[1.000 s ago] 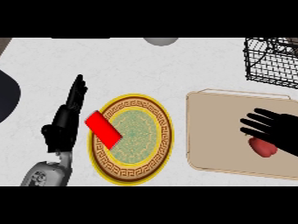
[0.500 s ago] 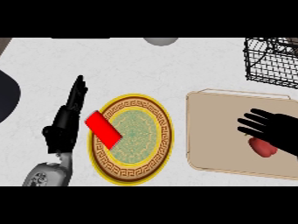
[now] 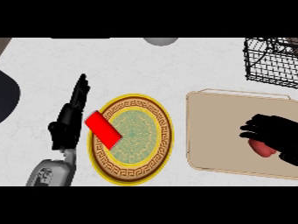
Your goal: Pick the bell pepper from the tray and place it in the tiered basket
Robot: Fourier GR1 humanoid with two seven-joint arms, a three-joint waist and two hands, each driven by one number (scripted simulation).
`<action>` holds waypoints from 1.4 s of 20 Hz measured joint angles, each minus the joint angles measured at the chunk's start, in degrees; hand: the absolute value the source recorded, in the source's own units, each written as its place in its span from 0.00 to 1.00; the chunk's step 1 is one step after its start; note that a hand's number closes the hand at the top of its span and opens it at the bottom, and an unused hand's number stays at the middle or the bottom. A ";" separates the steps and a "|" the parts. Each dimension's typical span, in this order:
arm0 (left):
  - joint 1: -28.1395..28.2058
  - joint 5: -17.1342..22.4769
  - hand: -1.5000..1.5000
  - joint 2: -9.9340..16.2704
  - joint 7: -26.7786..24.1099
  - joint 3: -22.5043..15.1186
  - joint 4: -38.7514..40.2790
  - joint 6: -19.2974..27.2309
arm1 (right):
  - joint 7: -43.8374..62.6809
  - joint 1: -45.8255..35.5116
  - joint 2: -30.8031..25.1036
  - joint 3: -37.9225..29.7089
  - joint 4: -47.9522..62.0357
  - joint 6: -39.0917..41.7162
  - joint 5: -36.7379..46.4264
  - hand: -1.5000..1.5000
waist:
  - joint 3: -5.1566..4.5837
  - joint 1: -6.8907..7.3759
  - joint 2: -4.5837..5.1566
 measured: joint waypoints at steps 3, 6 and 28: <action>1.07 -0.31 0.50 -0.23 0.24 -0.19 -1.39 -0.13 | -1.62 0.59 0.69 -0.89 0.47 -4.55 0.15 1.00 | -0.03 0.04 -0.05; 1.19 -0.88 0.50 -0.51 0.69 -0.40 -1.92 -0.01 | -2.88 -0.33 1.95 -0.67 2.18 -9.99 1.38 1.00 | -0.15 0.14 -0.13; 1.88 -0.83 0.50 -0.37 0.74 0.31 -2.35 -1.30 | 59.72 -19.09 25.25 -23.05 5.00 10.92 7.20 1.00 | -0.16 0.26 -0.15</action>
